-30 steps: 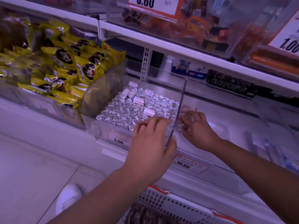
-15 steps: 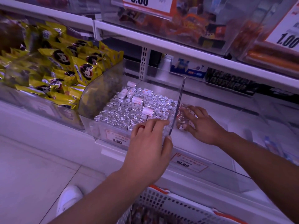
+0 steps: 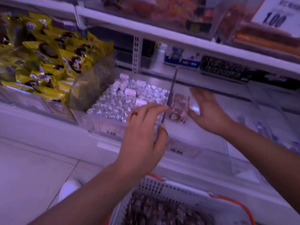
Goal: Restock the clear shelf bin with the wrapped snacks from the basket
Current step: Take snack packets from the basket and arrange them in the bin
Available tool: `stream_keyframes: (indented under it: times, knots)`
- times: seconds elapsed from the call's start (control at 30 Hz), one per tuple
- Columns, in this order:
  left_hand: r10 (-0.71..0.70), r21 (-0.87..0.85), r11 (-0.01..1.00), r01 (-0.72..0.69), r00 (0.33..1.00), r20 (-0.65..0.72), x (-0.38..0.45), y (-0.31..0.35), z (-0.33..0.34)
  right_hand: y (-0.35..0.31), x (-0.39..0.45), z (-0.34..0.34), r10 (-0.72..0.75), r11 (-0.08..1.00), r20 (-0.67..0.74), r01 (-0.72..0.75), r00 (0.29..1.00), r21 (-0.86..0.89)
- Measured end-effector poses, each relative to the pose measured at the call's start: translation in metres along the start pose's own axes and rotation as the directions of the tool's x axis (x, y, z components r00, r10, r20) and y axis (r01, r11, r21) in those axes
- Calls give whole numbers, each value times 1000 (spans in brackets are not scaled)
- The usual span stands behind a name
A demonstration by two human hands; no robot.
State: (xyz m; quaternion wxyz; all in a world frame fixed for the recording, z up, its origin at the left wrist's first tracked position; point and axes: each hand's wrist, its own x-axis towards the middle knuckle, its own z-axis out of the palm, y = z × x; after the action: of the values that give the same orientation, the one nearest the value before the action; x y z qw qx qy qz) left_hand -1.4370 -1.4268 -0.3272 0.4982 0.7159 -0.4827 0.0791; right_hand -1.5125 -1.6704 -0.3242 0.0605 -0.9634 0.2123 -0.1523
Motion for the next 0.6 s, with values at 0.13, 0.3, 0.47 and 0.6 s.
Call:
stream_keyframes:
  times: [0.13,0.3,0.47,0.6]
  knots:
    - [297,-78,952,-297,955,-5,-32,4,15,-33,-99,-23,49,943,-560,147,827,299]
    - [-6,109,988,-108,684,730,-149,-44,56,-43,-267,102,111,956,323,-190,940,223]
    - [-349,379,899,-219,163,923,-265,-109,79,3,-353,216,368,925,722,-311,585,-218]
    - [-437,479,876,-60,322,840,-284,-102,152,-7,-344,260,431,885,664,-430,611,-179]
